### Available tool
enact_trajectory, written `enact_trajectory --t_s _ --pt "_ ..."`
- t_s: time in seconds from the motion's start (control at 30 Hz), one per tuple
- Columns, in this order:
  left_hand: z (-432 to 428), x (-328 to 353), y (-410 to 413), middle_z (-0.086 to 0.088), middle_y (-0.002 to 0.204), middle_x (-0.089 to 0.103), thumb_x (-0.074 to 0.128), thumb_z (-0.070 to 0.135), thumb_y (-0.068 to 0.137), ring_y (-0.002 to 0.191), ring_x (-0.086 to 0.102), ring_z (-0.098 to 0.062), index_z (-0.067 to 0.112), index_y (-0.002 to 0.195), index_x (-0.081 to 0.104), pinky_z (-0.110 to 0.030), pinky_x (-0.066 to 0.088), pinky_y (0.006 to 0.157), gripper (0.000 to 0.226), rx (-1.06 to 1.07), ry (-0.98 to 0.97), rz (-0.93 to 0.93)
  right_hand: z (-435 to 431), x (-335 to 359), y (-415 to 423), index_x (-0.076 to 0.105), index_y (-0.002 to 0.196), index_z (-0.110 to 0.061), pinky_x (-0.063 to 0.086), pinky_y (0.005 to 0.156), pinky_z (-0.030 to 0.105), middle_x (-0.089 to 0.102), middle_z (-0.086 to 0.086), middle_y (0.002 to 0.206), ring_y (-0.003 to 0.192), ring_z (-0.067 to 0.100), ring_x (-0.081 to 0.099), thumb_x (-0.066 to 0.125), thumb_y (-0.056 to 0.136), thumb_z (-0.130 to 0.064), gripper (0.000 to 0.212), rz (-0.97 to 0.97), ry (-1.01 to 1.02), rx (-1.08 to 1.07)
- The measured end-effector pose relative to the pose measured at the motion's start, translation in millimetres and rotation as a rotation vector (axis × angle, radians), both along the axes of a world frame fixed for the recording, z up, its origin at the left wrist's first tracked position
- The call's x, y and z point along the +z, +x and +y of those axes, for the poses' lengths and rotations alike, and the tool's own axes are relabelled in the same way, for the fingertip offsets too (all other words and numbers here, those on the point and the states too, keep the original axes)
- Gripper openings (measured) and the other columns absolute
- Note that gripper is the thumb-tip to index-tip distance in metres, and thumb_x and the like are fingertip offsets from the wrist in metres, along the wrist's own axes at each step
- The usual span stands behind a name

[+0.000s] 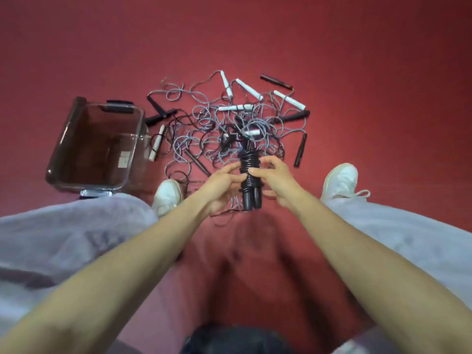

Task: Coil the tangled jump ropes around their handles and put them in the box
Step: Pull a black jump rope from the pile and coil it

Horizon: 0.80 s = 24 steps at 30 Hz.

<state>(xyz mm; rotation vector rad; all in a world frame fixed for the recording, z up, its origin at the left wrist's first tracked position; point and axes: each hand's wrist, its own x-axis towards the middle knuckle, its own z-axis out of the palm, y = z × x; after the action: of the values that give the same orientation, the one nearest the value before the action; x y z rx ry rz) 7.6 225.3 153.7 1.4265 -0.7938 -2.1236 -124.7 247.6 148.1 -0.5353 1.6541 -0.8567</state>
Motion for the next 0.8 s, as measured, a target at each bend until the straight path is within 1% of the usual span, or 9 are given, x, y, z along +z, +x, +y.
enact_trajectory --t_s 0.07,0.17,0.27,0.37,0.47,0.53,0.67,0.73,0.8 --pt "20.4 -35.5 11.0 0.007 0.057 0.067 0.047 -0.009 0.093 0.046 0.061 -0.003 0.019 0.121 0.05 -0.015 0.048 0.046 0.04 0.021 0.06 -0.046 18.5 -38.7 12.2 0.053 0.109 -0.022 0.042 0.061 0.023 0.059 0.003 0.107 0.075 0.011 0.056 0.069 0.084 -0.005 0.034 -0.028 0.082 0.004" --pt "49.2 -86.7 25.8 0.002 0.074 0.068 0.05 -0.01 0.092 0.055 0.063 -0.005 0.009 0.13 0.05 -0.018 0.051 0.054 0.043 0.037 0.137 -0.151 45.2 -85.1 28.5 0.05 0.108 -0.022 0.042 0.061 0.024 0.058 0.001 0.102 0.072 0.01 0.055 0.066 0.086 -0.002 0.034 -0.086 0.221 0.006" --pt "68.1 -120.0 35.2 0.007 0.062 0.068 0.05 -0.013 0.091 0.048 0.061 0.0 0.01 0.123 0.051 -0.013 0.049 0.051 0.039 0.081 0.171 -0.226 59.2 -116.5 44.0 0.049 0.106 -0.022 0.041 0.064 0.026 0.058 -0.003 0.09 0.071 0.01 0.055 0.065 0.086 -0.002 0.032 -0.112 0.302 -0.012" --pt "73.7 -141.9 41.1 0.0 0.079 0.064 0.046 -0.014 0.092 0.056 0.062 -0.005 0.007 0.126 0.051 -0.015 0.048 0.05 0.04 0.122 0.218 -0.251 59.0 -138.8 57.3 0.049 0.106 -0.019 0.042 0.063 0.026 0.058 0.0 0.098 0.08 0.017 0.057 0.063 0.086 0.003 0.033 -0.11 0.324 -0.018" --pt "72.4 -163.6 44.4 -0.004 0.087 0.061 0.045 -0.016 0.09 0.073 0.058 -0.014 -0.003 0.13 0.049 -0.019 0.05 0.065 0.041 0.161 0.222 -0.274 51.4 -160.4 67.3 0.052 0.105 -0.017 0.05 0.082 0.037 0.061 0.009 0.107 0.097 0.026 0.061 0.065 0.082 0.006 0.035 -0.072 0.297 -0.019" --pt "66.2 -173.8 42.7 -0.004 0.088 0.06 0.046 -0.017 0.09 0.078 0.057 -0.015 -0.003 0.127 0.05 -0.024 0.049 0.075 0.04 0.195 0.222 -0.279 45.1 -173.2 70.1 0.053 0.105 -0.017 0.049 0.086 0.039 0.062 0.01 0.102 0.094 0.026 0.06 0.066 0.082 0.006 0.035 -0.049 0.292 -0.033" --pt "38.5 -189.7 33.0 0.001 0.081 0.053 0.049 -0.019 0.087 0.072 0.052 -0.006 -0.001 0.125 0.051 -0.015 0.046 0.069 0.042 0.181 0.13 -0.355 22.0 -188.2 70.0 0.051 0.11 -0.012 0.048 0.082 0.038 0.058 0.002 0.084 0.089 0.022 0.056 0.063 0.085 0.006 0.033 -0.044 0.267 -0.122" --pt "17.7 -198.0 27.4 0.002 0.08 0.053 0.053 -0.016 0.088 0.068 0.053 -0.002 0.0 0.116 0.053 -0.011 0.046 0.067 0.033 0.202 0.106 -0.372 3.9 -194.2 66.2 0.049 0.108 -0.015 0.047 0.083 0.036 0.059 0.003 0.088 0.086 0.021 0.057 0.063 0.087 0.003 0.031 -0.028 0.239 -0.168" --pt "-5.6 -202.1 18.8 0.001 0.078 0.054 0.055 -0.013 0.089 0.067 0.053 -0.004 0.007 0.097 0.055 -0.013 0.047 0.069 0.021 0.22 0.108 -0.361 -19.1 -196.0 59.4 0.048 0.105 -0.015 0.046 0.078 0.033 0.059 0.001 0.083 0.076 0.016 0.056 0.062 0.087 0.002 0.028 -0.018 0.205 -0.195"
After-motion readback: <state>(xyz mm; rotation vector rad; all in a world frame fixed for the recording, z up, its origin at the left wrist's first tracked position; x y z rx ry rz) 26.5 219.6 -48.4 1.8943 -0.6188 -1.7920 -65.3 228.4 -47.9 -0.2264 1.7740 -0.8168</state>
